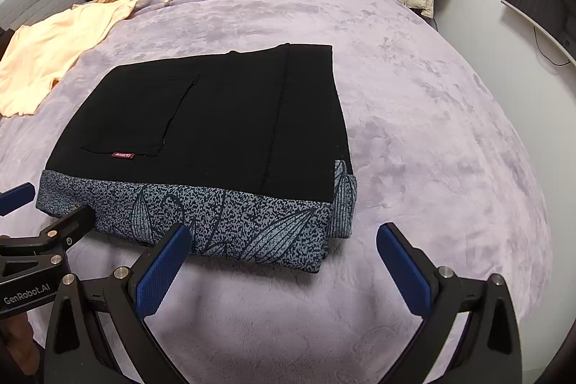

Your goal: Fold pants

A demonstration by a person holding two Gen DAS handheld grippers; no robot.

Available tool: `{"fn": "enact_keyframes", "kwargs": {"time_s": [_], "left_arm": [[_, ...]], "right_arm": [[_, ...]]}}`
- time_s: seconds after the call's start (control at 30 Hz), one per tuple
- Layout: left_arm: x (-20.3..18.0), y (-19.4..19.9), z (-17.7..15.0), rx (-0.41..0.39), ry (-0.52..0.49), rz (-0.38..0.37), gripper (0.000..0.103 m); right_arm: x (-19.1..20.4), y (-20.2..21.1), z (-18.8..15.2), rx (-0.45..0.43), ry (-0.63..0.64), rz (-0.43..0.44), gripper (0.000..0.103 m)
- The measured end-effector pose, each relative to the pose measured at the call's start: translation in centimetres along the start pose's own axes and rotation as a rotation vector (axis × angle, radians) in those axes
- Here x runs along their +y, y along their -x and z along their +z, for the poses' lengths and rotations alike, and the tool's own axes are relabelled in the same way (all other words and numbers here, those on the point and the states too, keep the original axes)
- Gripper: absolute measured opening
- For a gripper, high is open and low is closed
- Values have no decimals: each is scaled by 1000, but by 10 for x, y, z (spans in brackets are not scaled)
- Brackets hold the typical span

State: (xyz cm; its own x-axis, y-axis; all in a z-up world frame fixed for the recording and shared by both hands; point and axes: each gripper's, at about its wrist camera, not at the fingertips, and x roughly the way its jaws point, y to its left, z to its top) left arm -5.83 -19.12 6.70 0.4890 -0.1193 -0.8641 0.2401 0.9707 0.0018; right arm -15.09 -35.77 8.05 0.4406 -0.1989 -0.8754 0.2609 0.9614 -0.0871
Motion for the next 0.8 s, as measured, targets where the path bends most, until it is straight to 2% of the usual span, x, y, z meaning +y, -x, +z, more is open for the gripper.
{"fn": "enact_keyframes", "kwargs": {"time_s": [0.8], "left_arm": [[1, -2, -3, 20, -2, 11, 103]], "right_arm": [[8, 1, 0, -2, 22, 3, 103]]}}
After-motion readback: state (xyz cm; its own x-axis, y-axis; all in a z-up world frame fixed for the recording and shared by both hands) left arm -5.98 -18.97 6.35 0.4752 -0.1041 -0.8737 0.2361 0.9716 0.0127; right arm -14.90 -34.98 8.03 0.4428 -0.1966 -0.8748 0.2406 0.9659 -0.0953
